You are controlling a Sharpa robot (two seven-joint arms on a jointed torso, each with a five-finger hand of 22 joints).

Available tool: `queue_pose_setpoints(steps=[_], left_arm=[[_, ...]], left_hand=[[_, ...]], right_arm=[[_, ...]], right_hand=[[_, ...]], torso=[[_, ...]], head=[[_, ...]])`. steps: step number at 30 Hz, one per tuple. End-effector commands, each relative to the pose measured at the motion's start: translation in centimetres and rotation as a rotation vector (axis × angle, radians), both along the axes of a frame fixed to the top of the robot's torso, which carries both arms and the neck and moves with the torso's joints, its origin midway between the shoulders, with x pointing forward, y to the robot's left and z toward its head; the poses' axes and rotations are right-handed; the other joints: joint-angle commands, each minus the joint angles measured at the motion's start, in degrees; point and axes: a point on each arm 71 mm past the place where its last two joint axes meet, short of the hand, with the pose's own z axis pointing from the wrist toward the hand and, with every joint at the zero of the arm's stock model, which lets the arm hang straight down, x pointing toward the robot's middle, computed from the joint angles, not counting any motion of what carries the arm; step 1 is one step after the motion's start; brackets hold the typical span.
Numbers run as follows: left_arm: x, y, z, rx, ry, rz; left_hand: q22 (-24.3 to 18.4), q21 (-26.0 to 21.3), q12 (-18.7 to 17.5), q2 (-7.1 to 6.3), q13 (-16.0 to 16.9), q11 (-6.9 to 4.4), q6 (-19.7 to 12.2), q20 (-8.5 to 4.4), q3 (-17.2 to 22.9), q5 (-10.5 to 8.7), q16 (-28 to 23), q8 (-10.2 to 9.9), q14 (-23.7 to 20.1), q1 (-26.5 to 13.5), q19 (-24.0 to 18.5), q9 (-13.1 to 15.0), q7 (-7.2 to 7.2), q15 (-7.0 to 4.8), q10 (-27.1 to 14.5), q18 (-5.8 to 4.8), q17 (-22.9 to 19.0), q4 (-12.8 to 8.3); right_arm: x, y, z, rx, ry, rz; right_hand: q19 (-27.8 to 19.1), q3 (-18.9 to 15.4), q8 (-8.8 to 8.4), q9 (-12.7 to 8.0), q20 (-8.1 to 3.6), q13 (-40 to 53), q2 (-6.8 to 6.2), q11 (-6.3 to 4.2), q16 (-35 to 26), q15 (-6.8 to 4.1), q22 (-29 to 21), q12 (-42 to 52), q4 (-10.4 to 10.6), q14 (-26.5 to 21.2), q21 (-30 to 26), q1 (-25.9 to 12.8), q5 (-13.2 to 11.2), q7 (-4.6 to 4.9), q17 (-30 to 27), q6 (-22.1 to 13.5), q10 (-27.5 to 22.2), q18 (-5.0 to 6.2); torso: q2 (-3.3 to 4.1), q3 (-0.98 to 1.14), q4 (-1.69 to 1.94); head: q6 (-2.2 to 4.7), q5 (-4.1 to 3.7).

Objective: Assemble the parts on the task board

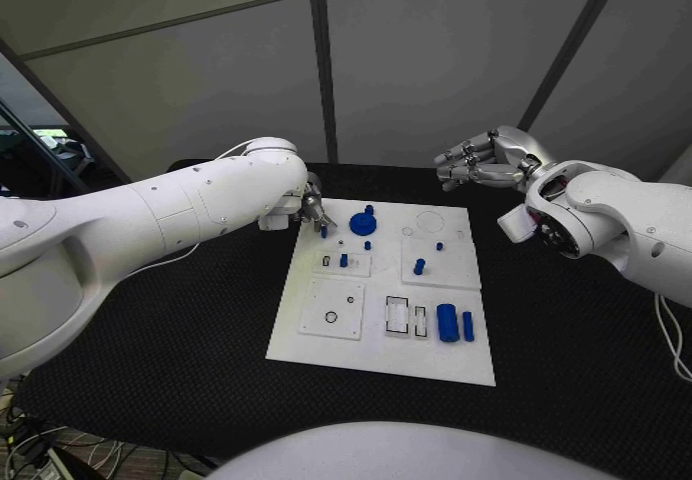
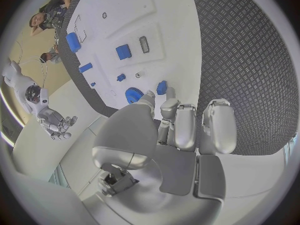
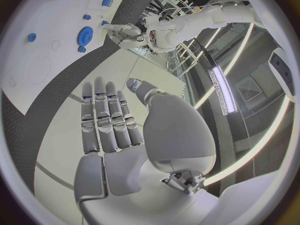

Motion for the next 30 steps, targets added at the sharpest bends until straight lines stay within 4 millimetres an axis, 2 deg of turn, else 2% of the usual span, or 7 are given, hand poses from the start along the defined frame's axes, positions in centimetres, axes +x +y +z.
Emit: queue_pose_setpoints(steps=[1,6,15,23,27,30], left_arm=[[-0.03,0.02,0.01,-0.007,0.01,-0.01],[-0.03,0.0,0.01,-0.008,0.01,-0.011],[-0.06,-0.05,-0.05,-0.009,0.022,-0.023],[-0.13,-0.19,-0.14,-0.02,0.038,-0.036],[-0.09,-0.19,-0.12,-0.029,0.033,-0.037],[-0.05,-0.09,-0.07,-0.046,0.021,-0.029]], left_hand=[[1.7,0.3,0.3,0.07,0.1,-0.17,0.3,-0.15,0.0,0.33,0.4,0.3,1.9,0.4,0.4,-0.1,-0.14,-0.24,0.4,0.43,2.9,-0.5],[1.7,0.3,0.3,0.25,0.0,-0.26,0.5,-0.2,0.2,0.33,0.4,0.4,1.9,0.7,0.4,-0.1,-0.27,-0.31,0.4,0.44,2.9,-0.7],[2.0,0.4,0.1,2.23,-0.1,-0.81,0.7,-0.58,3.6,0.42,0.5,0.5,1.9,4.5,0.5,-0.3,-0.84,-0.77,0.5,0.4,2.9,-3.4],[2.3,0.5,0.0,2.72,-0.2,-1.03,1.1,-0.73,5.7,0.44,0.4,0.3,1.9,5.5,0.6,-0.6,-1.07,-0.92,0.7,0.33,2.9,-4.6],[2.5,0.6,-0.1,3.23,-0.2,-1.08,1.1,-0.82,7.8,0.47,0.4,0.0,2.0,6.1,0.7,-0.8,-1.07,-0.98,0.8,0.31,2.9,-5.6],[2.8,0.7,-0.3,3.53,-0.3,-1.09,1.1,-0.9,11.8,0.54,0.5,-0.2,2.0,7.0,0.8,-0.8,-0.95,-0.99,0.9,0.26,2.9,-7.2]], right_arm=[[0.01,0.09,0.14,0.002,-0.003,0.009],[0.01,0.13,0.14,0.003,-0.003,0.011],[0.01,0.14,0.14,0.003,-0.003,0.012],[0.0,0.19,0.15,0.003,-0.003,0.013],[0.0,0.22,0.15,0.004,-0.003,0.013],[0.0,0.22,0.15,0.004,-0.004,0.013]], right_hand=[[0.3,0.3,0.31,0.0,-0.04,-0.1,0.36,-0.29,0.0,-0.27,-0.1,0.2,-0.1,0.0,-0.3,0.1,0.3,-0.06,-0.1,0.2,-0.1,0.2],[0.3,0.3,0.31,0.0,-0.04,-0.1,0.36,-0.29,0.0,-0.27,-0.1,0.2,-0.1,0.0,-0.3,0.1,0.3,-0.06,-0.1,0.2,-0.1,0.2],[0.3,0.2,0.32,0.0,-0.03,-0.1,0.37,-0.28,0.0,-0.26,-0.1,0.2,-0.1,0.0,-0.3,0.0,0.4,-0.05,-0.1,0.2,-0.1,0.19],[0.3,0.2,0.32,0.0,-0.03,-0.1,0.37,-0.28,0.0,-0.26,-0.1,0.2,-0.1,0.0,-0.3,0.0,0.4,-0.05,-0.1,0.2,-0.1,0.19],[0.3,0.3,0.34,0.0,-0.03,-0.1,0.4,-0.29,0.0,-0.26,-0.1,0.2,-0.1,0.0,-0.4,0.0,0.4,-0.06,-0.1,0.2,-0.1,0.19],[0.3,0.3,0.34,0.0,-0.03,-0.1,0.4,-0.29,0.0,-0.26,-0.1,0.2,-0.1,0.0,-0.4,0.0,0.4,-0.06,-0.1,0.2,-0.1,0.19]], torso=[[0.03,-0.01,-0.02],[0.02,0.0,-0.03],[0.0,0.0,-0.07],[0.01,0.01,-0.03],[0.03,0.0,-0.04],[-0.03,0.0,-0.02]], head=[[-0.12,0.04],[-0.08,0.08],[-0.29,0.04],[-0.49,0.02],[-0.49,0.05],[-0.52,0.01]])
